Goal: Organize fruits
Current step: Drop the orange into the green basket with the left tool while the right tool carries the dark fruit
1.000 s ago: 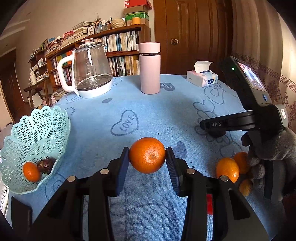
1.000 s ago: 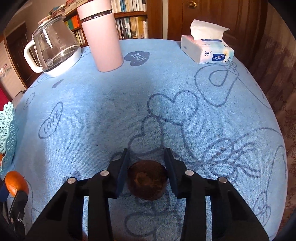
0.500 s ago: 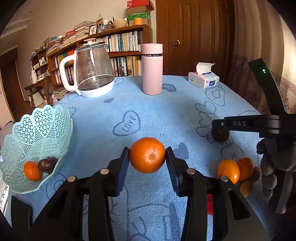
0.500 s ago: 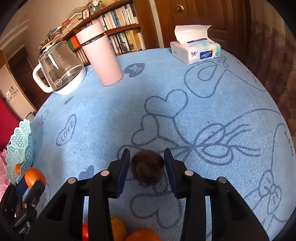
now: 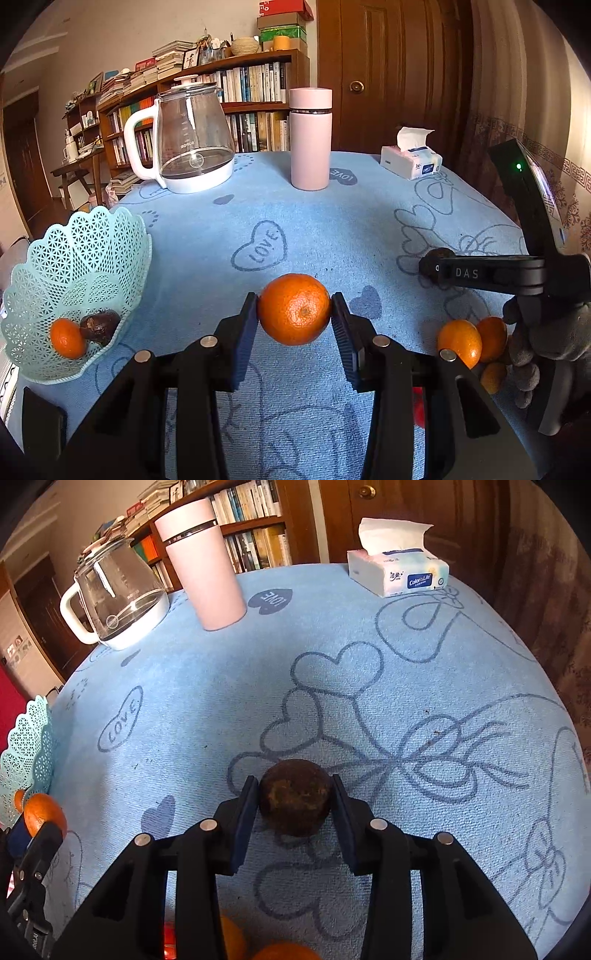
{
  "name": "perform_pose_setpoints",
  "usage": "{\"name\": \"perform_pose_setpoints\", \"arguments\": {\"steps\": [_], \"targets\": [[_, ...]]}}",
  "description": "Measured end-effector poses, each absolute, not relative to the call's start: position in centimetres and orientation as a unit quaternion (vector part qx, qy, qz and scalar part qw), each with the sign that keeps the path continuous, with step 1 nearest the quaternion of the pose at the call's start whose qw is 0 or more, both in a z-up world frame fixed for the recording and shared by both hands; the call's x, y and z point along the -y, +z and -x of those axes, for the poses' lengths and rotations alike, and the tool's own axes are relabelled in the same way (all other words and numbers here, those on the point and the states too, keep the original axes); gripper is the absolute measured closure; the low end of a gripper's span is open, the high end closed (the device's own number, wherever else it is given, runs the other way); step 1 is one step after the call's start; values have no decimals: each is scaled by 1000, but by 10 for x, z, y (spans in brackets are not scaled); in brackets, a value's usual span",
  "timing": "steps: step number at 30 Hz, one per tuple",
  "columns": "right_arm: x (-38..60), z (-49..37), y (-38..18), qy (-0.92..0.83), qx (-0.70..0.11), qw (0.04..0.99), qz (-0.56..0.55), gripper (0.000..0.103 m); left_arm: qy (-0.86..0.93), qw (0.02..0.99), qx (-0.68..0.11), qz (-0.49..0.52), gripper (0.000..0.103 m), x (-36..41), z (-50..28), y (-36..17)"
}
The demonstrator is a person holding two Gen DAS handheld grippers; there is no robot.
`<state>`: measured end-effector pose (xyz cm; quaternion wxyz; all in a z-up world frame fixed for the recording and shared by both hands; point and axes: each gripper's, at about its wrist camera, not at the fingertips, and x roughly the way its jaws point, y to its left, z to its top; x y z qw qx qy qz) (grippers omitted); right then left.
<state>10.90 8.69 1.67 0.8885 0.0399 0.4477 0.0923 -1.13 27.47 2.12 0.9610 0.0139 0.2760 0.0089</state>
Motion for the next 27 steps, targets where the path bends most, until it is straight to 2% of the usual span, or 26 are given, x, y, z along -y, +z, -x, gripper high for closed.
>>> {"name": "perform_pose_setpoints", "arguments": {"steps": [14, 21, 27], "targets": [[-84, -88, 35, 98, -409, 905, -63, 64, 58, 968, -242, 12, 62, -315, 19, 52], [-88, -80, 36, 105, -403, 907, -65, 64, 117, 969, -216, 22, 62, -363, 24, 78], [-92, -79, 33, 106, -406, 905, -63, 64, 167, 962, -215, 27, 62, -408, 30, 80]]}}
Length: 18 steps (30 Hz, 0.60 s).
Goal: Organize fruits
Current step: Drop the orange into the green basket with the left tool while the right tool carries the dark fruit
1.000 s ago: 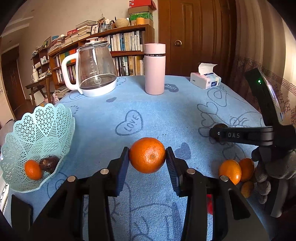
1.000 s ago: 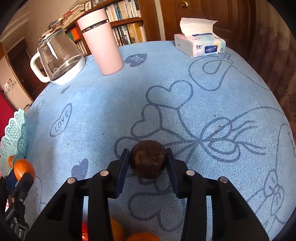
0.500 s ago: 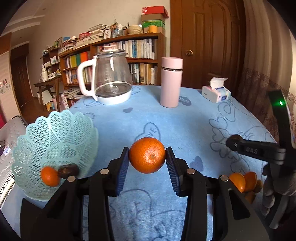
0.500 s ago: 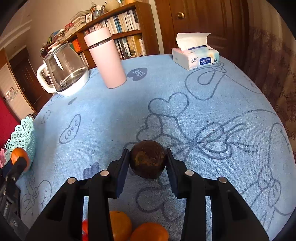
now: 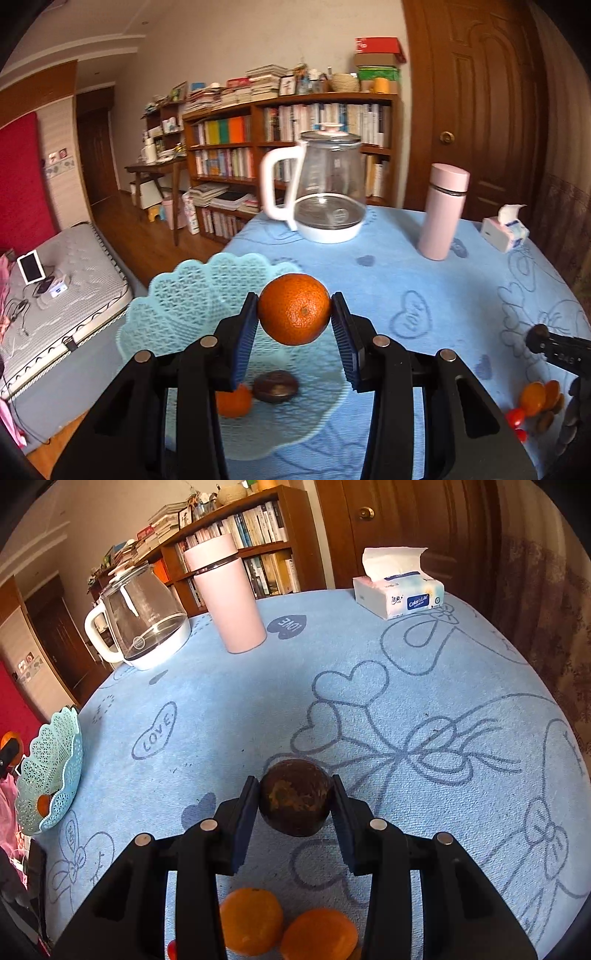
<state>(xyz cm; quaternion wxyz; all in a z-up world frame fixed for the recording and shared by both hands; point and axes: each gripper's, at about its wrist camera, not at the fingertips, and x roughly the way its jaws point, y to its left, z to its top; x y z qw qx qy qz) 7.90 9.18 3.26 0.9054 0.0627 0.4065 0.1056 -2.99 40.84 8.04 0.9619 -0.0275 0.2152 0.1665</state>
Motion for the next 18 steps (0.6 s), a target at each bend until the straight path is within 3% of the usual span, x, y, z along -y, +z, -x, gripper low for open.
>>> {"name": "perform_pose_setpoints", "arguments": {"steps": [11, 15, 18], "targets": [[-105, -75, 29, 119, -410, 903, -48, 64, 228, 950, -205, 63, 61, -466, 38, 89], [-103, -75, 28, 117, -411, 903, -52, 64, 245, 944, -204, 79, 37, -479, 39, 91], [-104, -74, 27, 118, -410, 903, -52, 64, 253, 942, -200, 89, 25, -486, 42, 92]]}}
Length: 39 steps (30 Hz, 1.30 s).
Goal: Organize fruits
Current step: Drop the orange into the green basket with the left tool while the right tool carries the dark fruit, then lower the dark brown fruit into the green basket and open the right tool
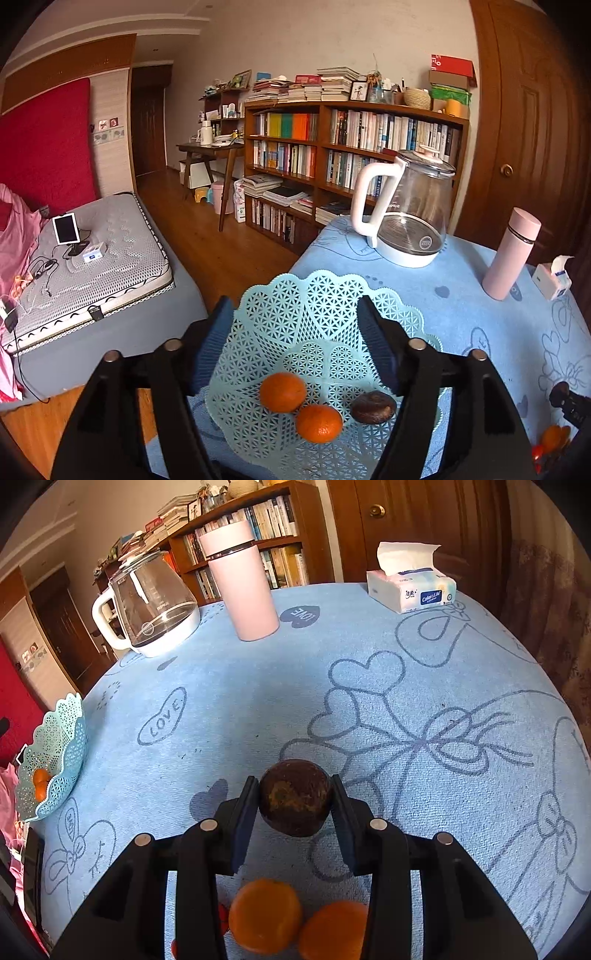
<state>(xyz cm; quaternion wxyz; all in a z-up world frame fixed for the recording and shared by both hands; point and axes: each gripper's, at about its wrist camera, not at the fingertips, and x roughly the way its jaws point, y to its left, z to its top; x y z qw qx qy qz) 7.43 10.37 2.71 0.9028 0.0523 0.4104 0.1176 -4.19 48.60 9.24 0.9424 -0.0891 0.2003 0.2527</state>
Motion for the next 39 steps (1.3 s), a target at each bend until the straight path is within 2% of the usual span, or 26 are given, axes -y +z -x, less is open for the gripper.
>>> {"name": "perform_pose_setpoints", "arguments": {"steps": [1, 4, 9, 16, 27, 39], "targets": [[-104, -74, 27, 118, -410, 903, -53, 64, 255, 942, -199, 91, 19, -487, 42, 93], [-106, -72, 29, 124, -407, 904, -52, 64, 261, 942, -190, 94, 8, -489, 45, 96], [-114, -70, 34, 133, -401, 905, -47, 64, 269, 941, -178, 99, 3, -492, 52, 102], [-148, -67, 54, 170, -389, 905, -40, 64, 274, 941, -171, 103, 3, -495, 58, 107], [-268, -59, 93, 273, -360, 892, 10, 64, 274, 941, -158, 123, 3, -509, 72, 116], [-353, -72, 85, 317, -396, 861, 35, 63, 279, 940, -140, 135, 3, -518, 83, 126]]}}
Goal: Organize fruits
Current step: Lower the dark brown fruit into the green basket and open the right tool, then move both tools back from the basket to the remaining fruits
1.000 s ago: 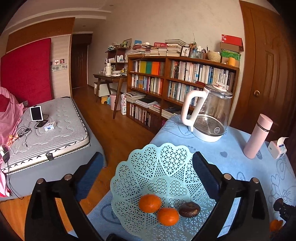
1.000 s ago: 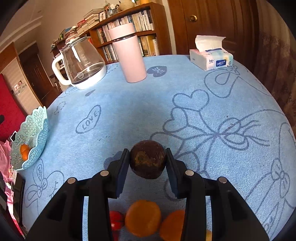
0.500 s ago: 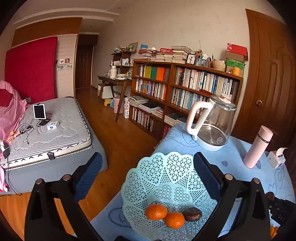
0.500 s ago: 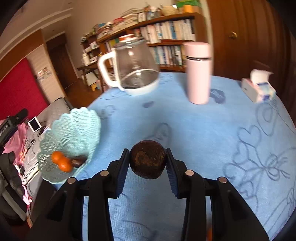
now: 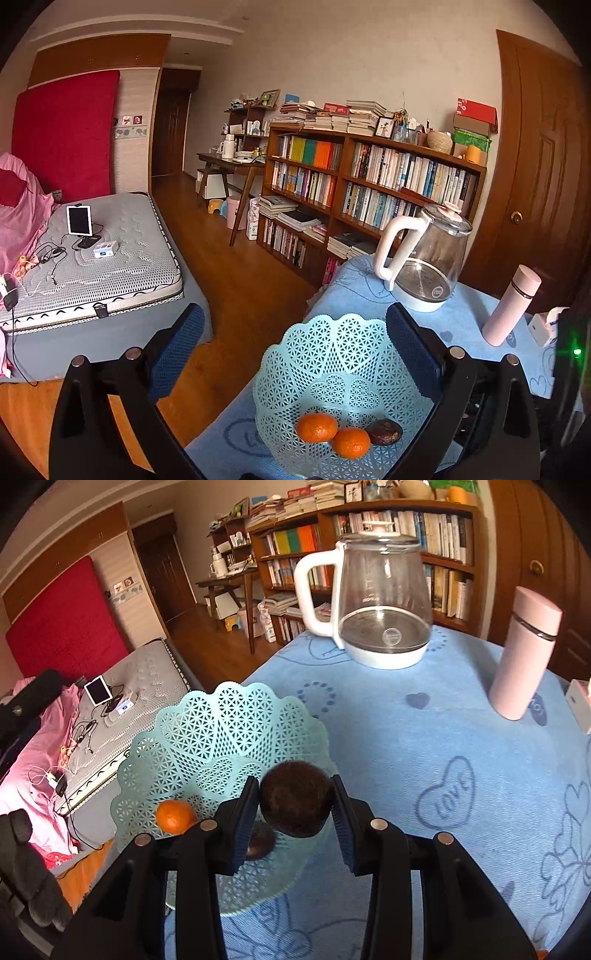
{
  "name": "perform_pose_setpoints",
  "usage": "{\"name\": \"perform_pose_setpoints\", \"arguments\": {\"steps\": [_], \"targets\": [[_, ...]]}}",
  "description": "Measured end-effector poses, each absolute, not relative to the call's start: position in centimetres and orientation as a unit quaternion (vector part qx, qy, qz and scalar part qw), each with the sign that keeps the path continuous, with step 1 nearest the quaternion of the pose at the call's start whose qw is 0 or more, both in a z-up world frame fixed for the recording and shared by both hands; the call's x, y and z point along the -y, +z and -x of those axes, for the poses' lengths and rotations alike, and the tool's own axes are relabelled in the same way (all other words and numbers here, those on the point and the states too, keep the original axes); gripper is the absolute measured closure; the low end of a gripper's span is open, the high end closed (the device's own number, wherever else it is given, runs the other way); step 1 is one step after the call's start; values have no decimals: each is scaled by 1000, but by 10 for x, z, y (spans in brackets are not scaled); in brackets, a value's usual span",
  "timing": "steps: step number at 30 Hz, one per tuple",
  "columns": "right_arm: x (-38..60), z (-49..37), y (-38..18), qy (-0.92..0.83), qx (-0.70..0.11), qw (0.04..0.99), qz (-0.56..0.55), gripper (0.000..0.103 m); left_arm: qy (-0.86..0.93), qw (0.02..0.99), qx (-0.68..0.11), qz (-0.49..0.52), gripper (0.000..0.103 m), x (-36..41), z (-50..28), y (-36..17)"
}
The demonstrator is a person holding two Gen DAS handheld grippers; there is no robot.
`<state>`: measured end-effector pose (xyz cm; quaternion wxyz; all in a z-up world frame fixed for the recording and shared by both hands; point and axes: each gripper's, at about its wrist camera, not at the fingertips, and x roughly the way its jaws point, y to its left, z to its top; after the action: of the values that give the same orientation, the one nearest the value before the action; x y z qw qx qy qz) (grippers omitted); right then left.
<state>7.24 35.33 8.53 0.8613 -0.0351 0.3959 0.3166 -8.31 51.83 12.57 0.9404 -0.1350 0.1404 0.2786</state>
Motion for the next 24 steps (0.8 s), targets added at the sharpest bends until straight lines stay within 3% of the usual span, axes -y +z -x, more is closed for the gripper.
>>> {"name": "perform_pose_setpoints", "arguments": {"steps": [5, 11, 21, 24], "targets": [[-358, -74, 85, 313, -396, 863, 34, 55, 283, 938, -136, 149, 3, -526, 87, 128], [-349, -70, 84, 306, -391, 867, 32, 55, 281, 939, -135, 145, 3, -523, 88, 129], [-314, -64, 86, 280, -382, 880, -2, 36, 281, 940, -134, 137, 3, -519, 87, 129], [-302, -61, 85, 273, -382, 883, -13, 35, 280, 942, -132, 131, 3, -515, 87, 129]]}}
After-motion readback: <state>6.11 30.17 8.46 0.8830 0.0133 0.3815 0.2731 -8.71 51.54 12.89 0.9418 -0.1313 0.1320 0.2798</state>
